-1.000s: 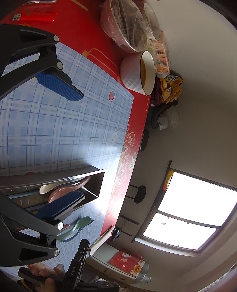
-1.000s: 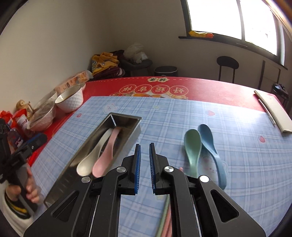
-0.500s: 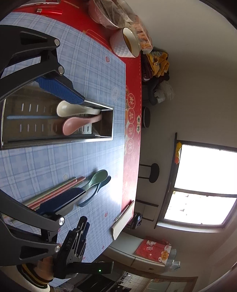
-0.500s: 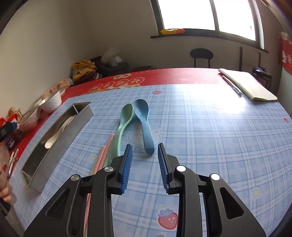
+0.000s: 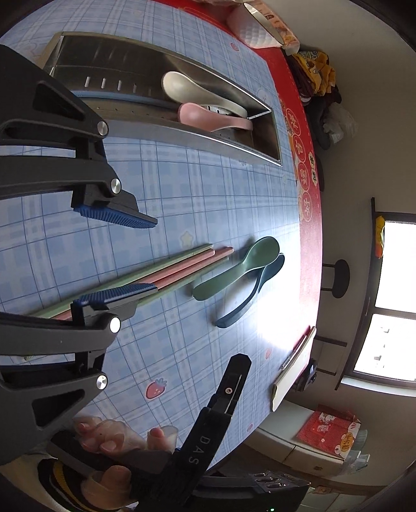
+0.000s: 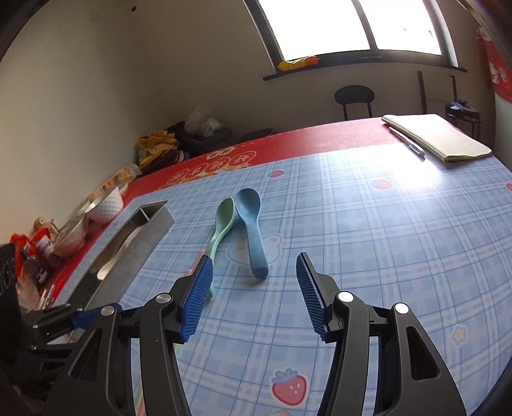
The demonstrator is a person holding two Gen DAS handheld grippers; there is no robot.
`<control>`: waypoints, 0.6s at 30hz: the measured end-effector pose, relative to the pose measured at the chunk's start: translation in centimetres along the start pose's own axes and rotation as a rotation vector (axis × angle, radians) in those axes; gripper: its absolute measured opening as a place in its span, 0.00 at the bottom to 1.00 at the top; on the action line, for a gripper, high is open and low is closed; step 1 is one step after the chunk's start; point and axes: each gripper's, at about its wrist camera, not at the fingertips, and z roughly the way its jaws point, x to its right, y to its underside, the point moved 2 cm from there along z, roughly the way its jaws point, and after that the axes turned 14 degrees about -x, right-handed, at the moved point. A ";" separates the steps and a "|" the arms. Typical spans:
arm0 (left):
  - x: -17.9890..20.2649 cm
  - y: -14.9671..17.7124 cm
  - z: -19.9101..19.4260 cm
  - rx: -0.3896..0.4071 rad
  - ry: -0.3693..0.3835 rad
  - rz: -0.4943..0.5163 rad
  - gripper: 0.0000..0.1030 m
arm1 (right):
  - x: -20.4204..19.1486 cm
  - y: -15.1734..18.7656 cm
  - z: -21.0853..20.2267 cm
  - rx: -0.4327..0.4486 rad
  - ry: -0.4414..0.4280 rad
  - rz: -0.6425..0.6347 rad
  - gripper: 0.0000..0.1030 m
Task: Organize utensils
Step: 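Move the open left gripper over a green chopstick on the table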
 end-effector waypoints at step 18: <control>0.5 0.4 2.0 -0.026 -0.125 0.007 0.30 | 0.0 0.3 -0.6 0.030 -0.012 0.013 0.52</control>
